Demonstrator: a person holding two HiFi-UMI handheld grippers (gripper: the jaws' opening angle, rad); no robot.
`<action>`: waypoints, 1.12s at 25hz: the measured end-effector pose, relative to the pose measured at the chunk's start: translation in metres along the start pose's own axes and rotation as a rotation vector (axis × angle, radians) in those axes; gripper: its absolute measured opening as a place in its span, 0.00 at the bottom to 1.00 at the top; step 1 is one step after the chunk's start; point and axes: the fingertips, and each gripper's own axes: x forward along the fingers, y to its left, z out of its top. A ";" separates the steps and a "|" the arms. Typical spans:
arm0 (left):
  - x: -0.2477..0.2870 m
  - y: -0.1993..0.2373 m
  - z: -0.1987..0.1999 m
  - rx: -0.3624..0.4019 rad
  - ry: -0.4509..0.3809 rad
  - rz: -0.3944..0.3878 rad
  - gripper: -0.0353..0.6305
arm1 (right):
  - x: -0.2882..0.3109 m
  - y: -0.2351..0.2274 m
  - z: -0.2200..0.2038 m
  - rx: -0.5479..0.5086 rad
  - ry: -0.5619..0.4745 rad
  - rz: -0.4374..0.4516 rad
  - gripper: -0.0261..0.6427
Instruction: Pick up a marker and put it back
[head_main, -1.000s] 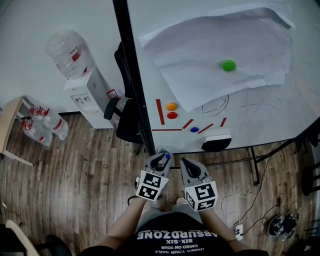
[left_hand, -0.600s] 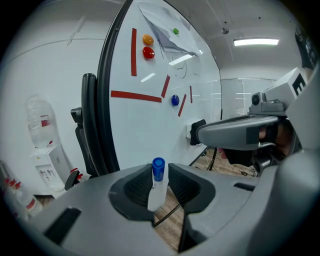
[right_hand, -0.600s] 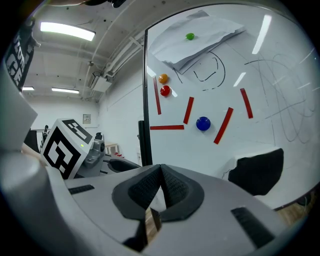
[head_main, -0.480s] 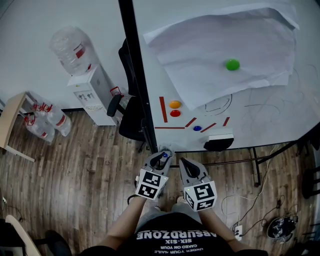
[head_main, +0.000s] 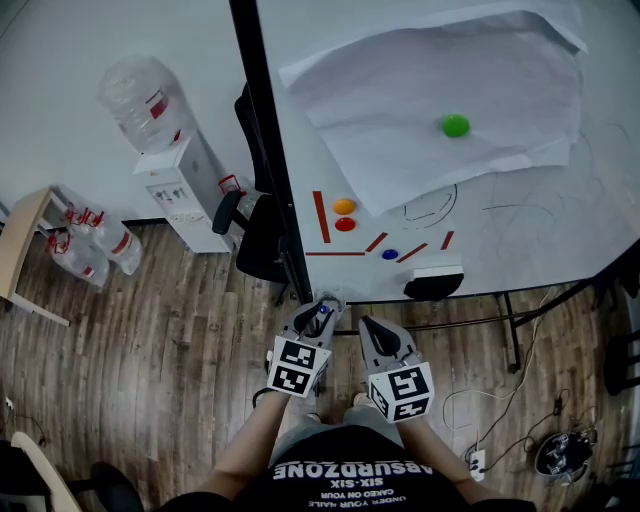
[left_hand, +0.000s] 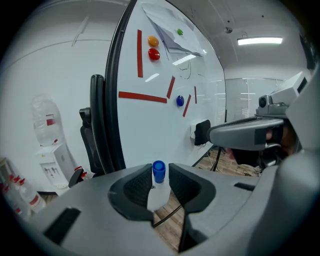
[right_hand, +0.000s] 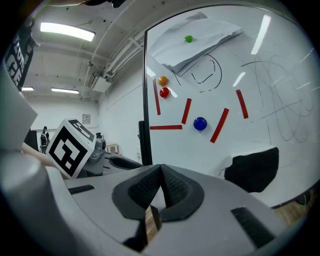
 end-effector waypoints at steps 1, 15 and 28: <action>-0.001 0.001 0.001 -0.001 -0.002 0.003 0.19 | 0.000 0.001 0.000 0.000 0.000 0.002 0.04; -0.013 0.014 -0.012 -0.055 0.017 0.064 0.20 | -0.005 0.015 -0.002 -0.010 0.001 0.044 0.04; -0.031 0.010 -0.020 -0.125 -0.009 0.112 0.20 | -0.014 0.025 -0.008 -0.017 0.017 0.079 0.04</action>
